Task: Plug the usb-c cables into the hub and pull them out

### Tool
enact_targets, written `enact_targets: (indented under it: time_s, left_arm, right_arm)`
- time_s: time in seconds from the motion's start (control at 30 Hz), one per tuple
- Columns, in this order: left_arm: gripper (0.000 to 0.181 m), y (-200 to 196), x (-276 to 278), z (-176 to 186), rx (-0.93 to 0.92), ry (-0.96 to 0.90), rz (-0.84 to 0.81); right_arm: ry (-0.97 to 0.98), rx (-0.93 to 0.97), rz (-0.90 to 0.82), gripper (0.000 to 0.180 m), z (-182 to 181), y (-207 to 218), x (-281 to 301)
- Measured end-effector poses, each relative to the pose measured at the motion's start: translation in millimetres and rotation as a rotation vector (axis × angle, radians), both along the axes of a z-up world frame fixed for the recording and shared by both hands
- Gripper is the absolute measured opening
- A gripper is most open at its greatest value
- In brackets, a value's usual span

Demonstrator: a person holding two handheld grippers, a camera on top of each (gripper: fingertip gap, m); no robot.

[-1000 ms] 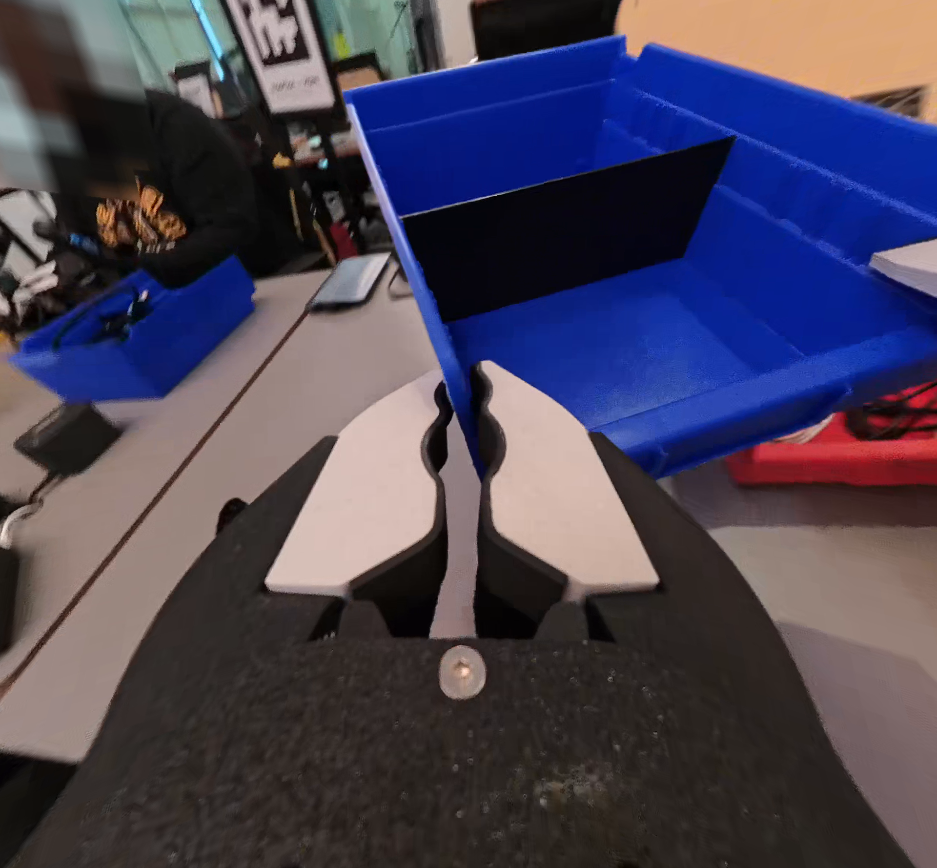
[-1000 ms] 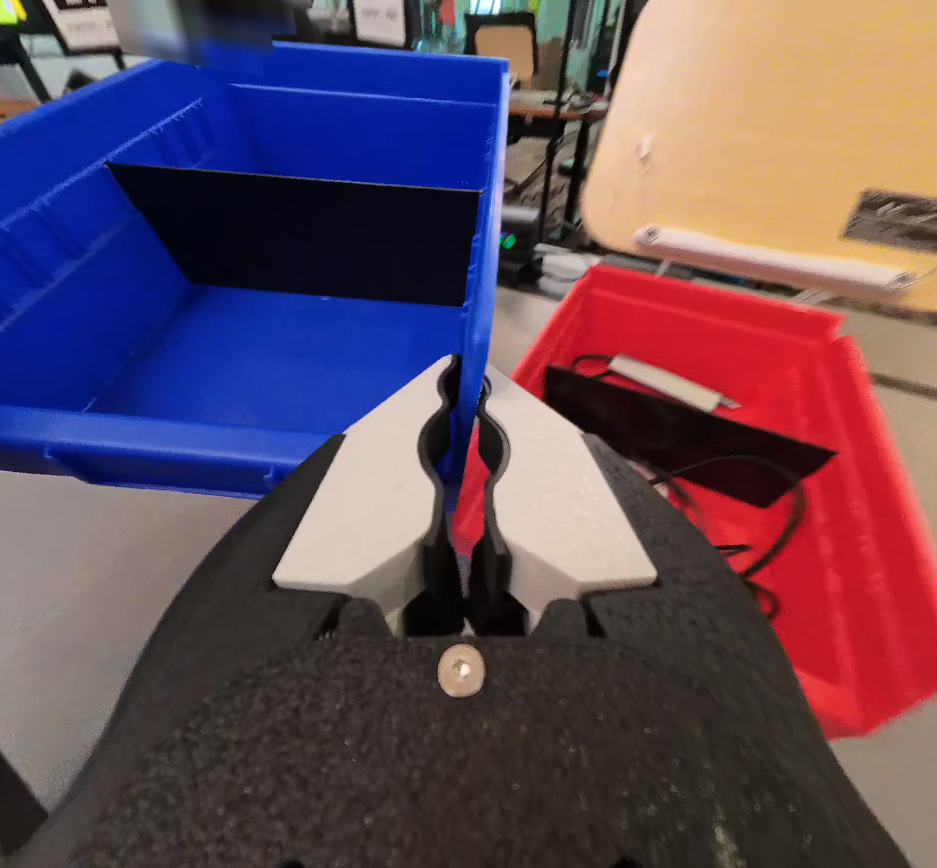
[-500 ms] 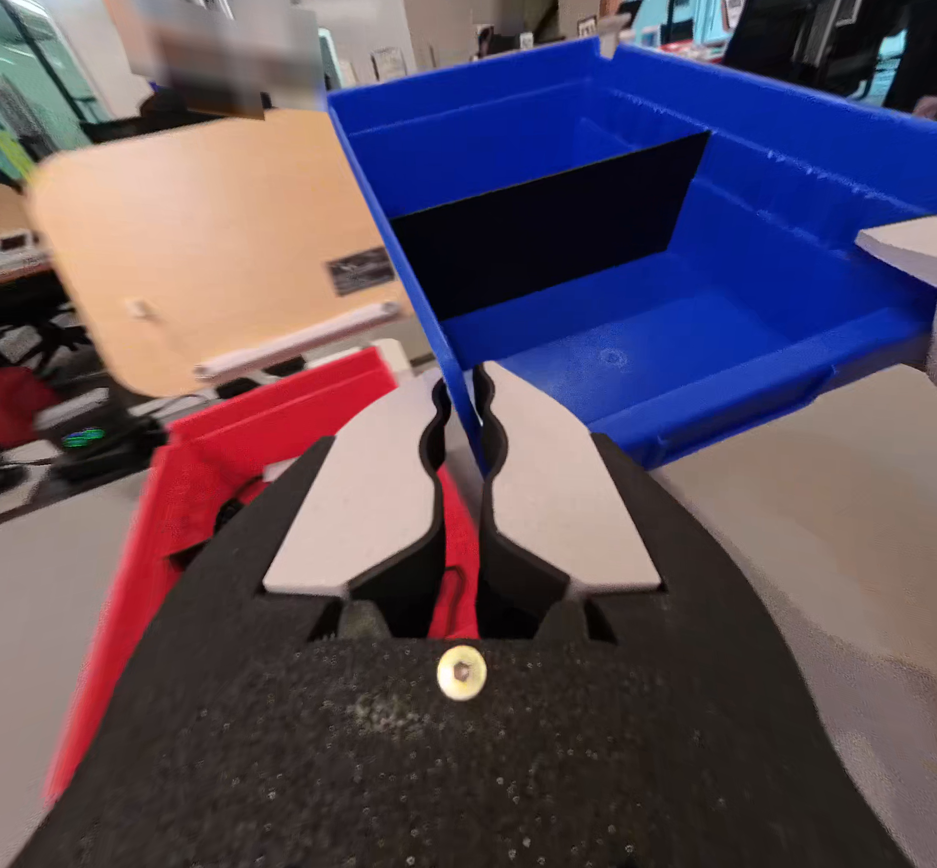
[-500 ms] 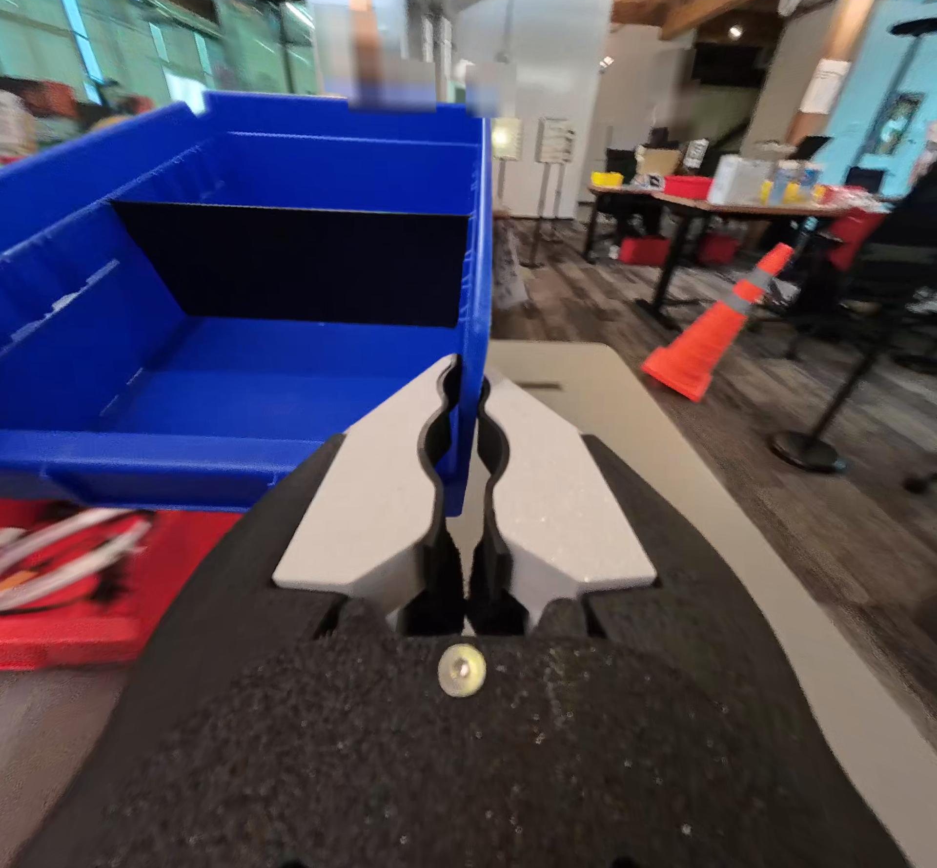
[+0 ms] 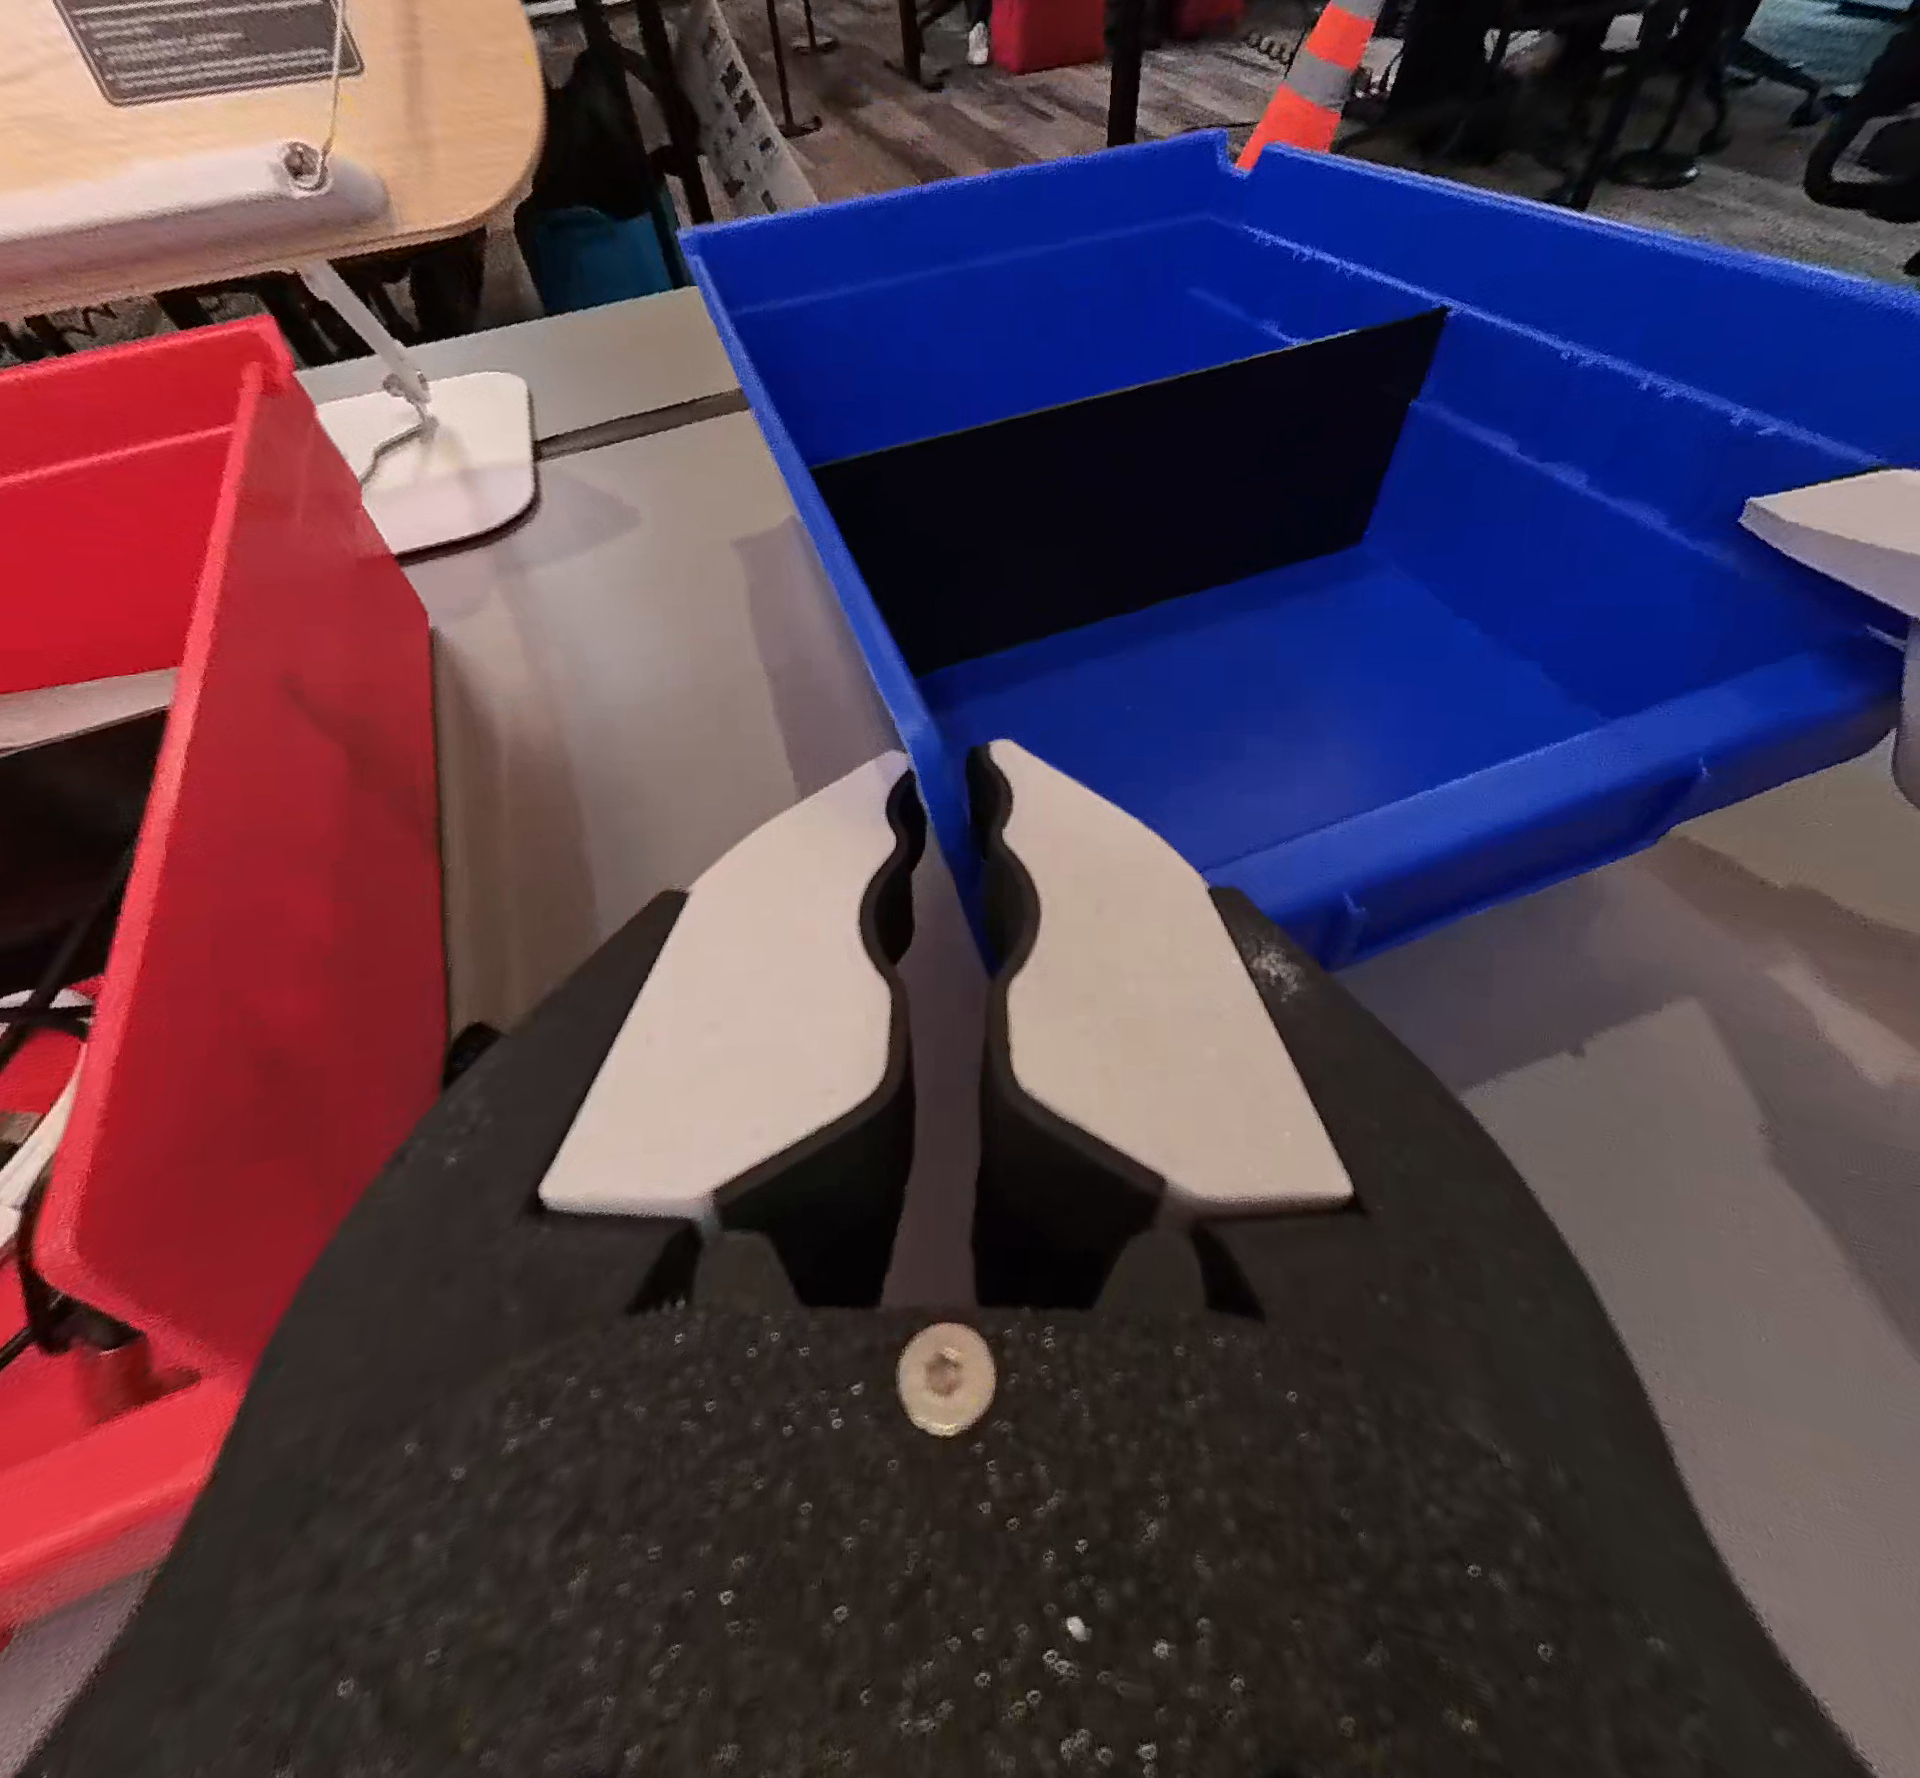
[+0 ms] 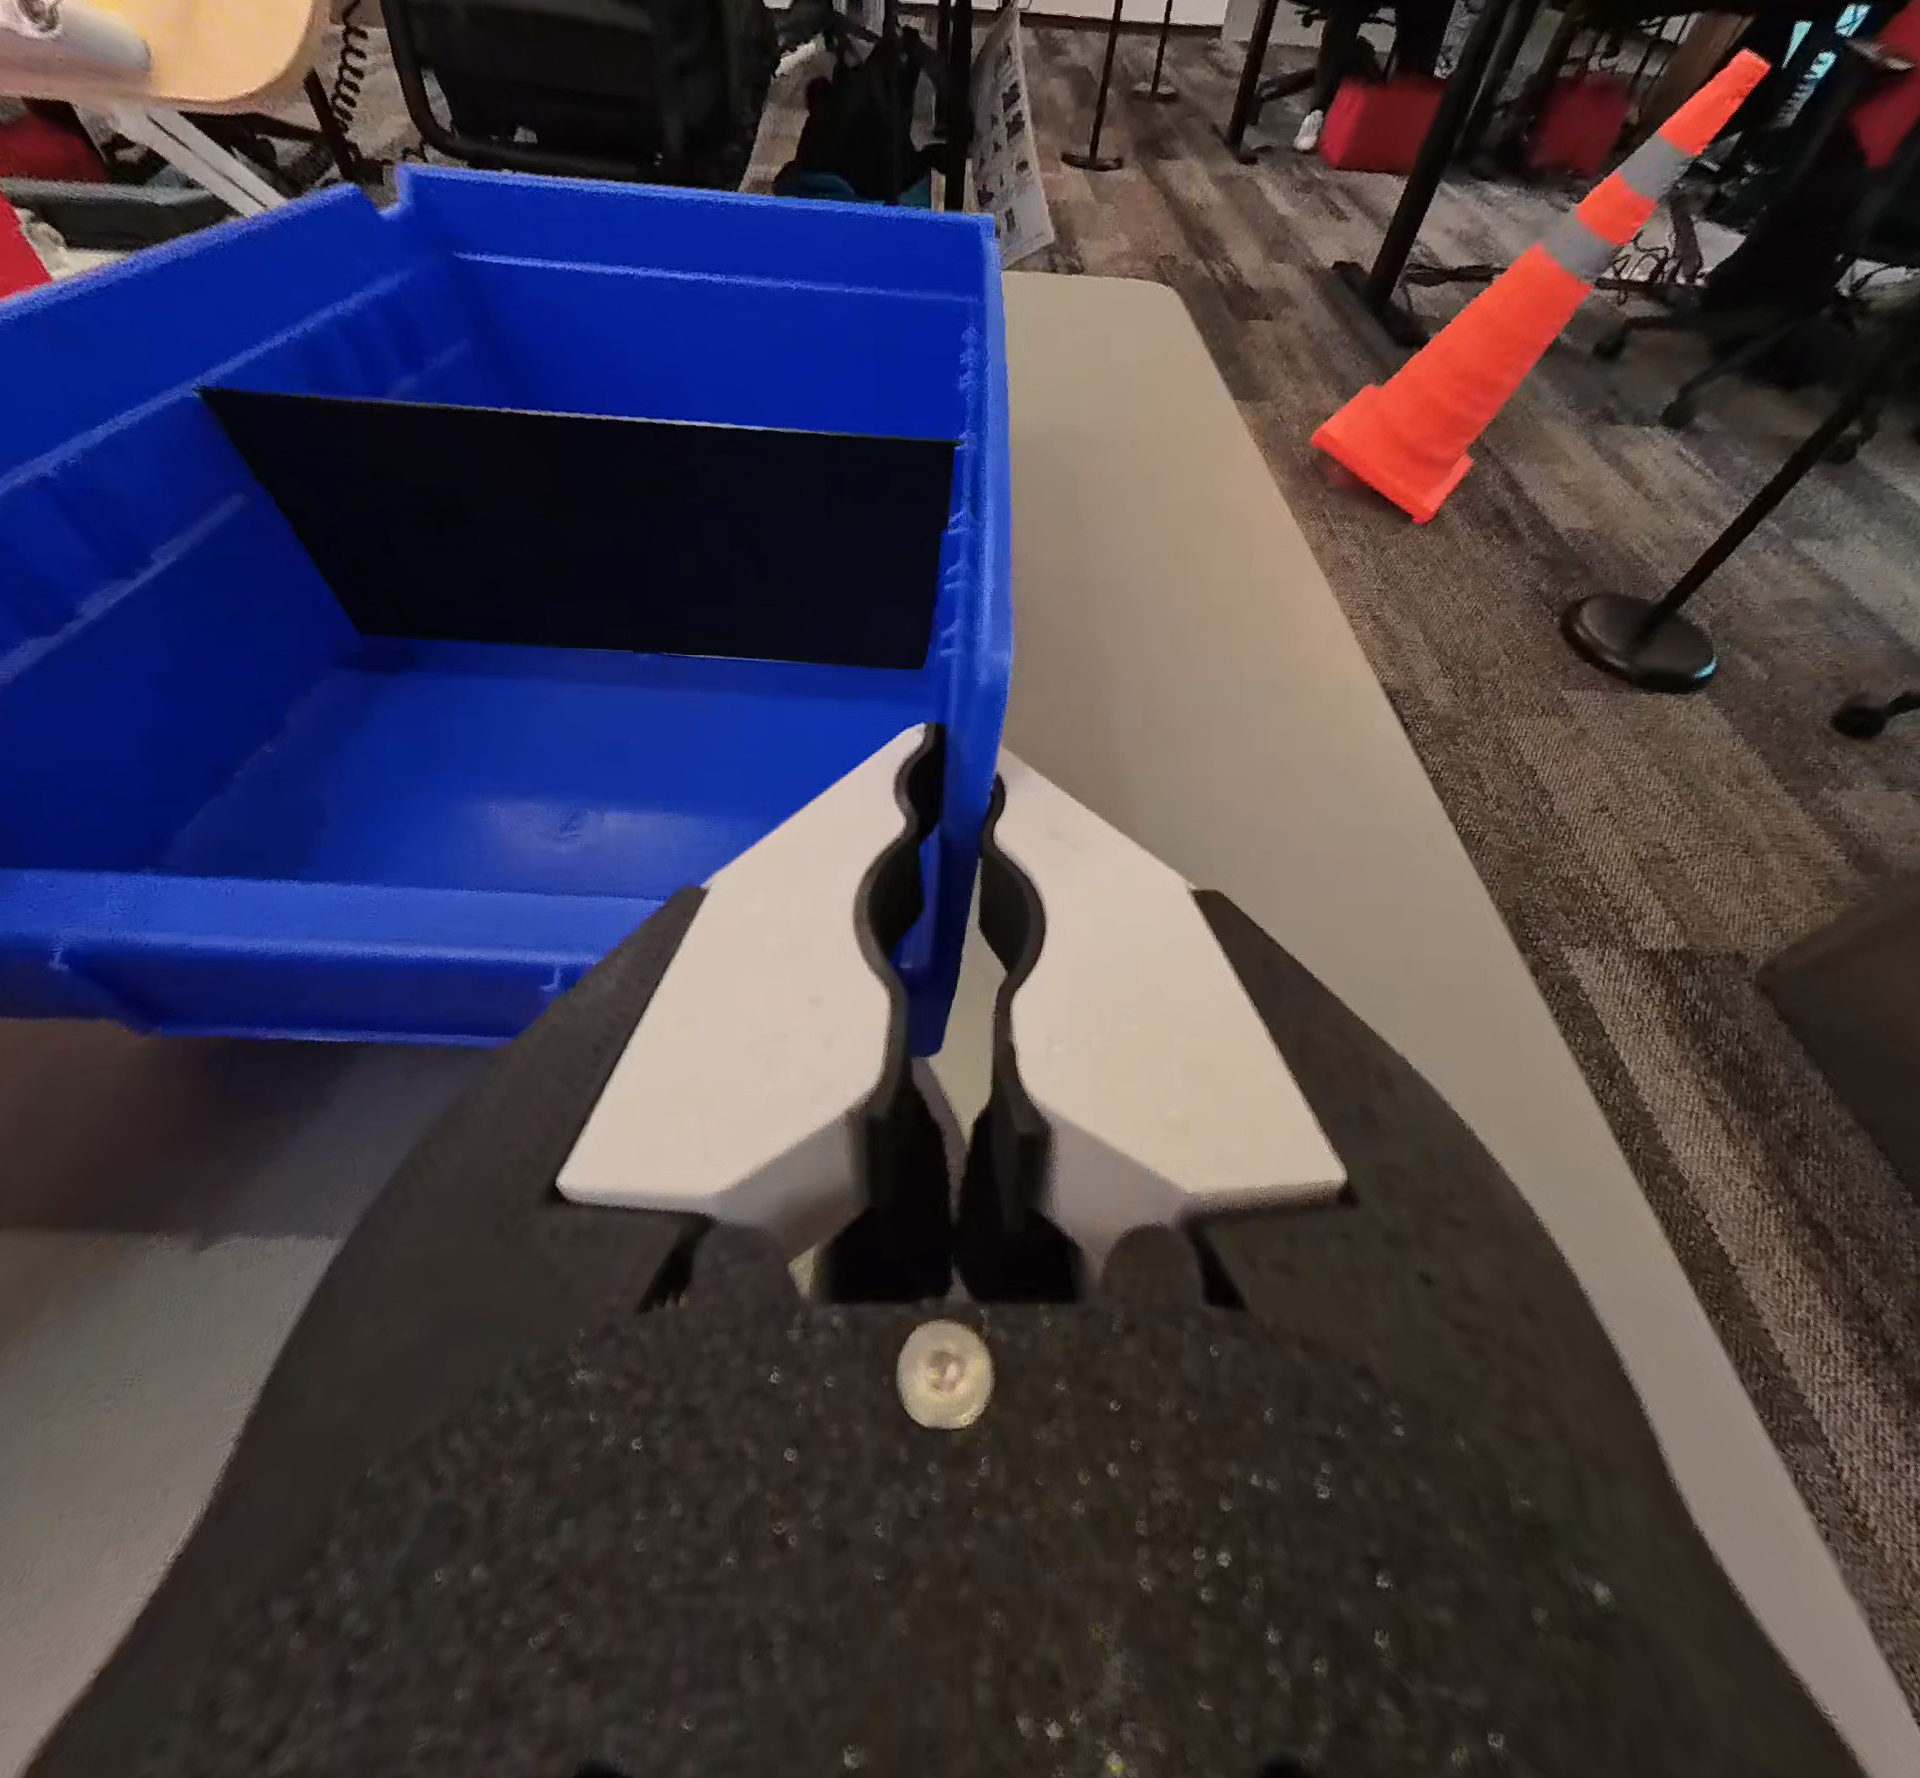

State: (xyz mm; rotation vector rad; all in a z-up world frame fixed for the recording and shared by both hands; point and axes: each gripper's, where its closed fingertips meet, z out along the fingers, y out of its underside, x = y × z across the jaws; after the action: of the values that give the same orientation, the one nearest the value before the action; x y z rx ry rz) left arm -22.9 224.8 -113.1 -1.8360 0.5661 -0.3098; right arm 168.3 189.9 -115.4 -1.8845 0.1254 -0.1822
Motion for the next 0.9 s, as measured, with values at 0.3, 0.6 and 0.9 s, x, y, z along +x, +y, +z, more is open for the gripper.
enact_targets:
  time_s: [0.3,0.6,0.9]
  left_arm:
    - [0.011,-6.4,-2.5,-14.7,-0.085,0.034,-0.065]
    - [0.027,-35.6,-91.4,60.0,-0.08,-0.059,-0.14]
    - [0.046,15.7,-330.2,31.4,0.006,-0.016,0.318]
  right_arm:
    - [0.014,-0.106,-0.021,0.004,-22.6,10.1,1.0]
    - [-0.082,-0.095,-0.096,0.02,-16.0,6.5,4.1]
    - [-0.028,0.167,0.249,0.038,69.9,4.5,-190.6]
